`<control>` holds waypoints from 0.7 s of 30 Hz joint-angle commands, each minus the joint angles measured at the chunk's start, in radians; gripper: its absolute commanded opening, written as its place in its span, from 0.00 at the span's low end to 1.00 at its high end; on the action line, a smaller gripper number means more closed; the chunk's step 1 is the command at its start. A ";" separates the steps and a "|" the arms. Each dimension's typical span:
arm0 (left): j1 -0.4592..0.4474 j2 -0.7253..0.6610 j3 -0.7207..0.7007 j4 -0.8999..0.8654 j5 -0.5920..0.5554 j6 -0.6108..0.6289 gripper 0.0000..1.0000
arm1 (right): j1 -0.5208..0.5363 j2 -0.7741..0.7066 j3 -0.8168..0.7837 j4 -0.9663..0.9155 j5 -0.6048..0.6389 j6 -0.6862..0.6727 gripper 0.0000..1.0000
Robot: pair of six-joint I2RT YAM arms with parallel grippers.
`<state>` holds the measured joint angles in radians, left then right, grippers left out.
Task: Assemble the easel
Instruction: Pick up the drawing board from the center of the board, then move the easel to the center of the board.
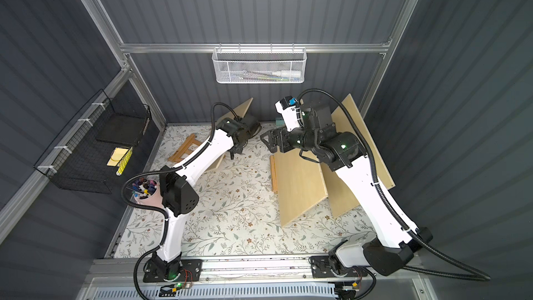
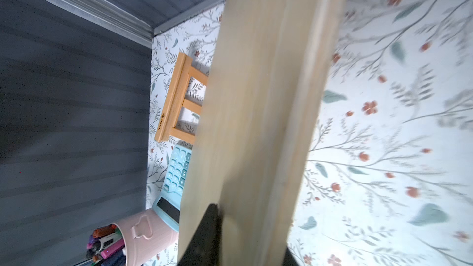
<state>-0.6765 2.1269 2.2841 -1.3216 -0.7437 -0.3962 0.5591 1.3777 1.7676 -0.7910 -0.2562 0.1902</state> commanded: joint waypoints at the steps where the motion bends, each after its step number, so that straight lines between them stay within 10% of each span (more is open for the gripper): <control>1: -0.013 -0.098 0.087 0.013 0.055 -0.057 0.00 | 0.008 0.022 0.007 -0.014 0.013 -0.003 0.92; 21: 0.000 -0.524 -0.008 0.211 -0.105 -0.017 0.00 | 0.207 0.384 0.117 0.024 0.057 0.035 0.92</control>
<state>-0.6743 1.7130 2.2356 -1.2800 -0.6743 -0.4374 0.7261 1.6993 1.8221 -0.7639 -0.2165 0.2249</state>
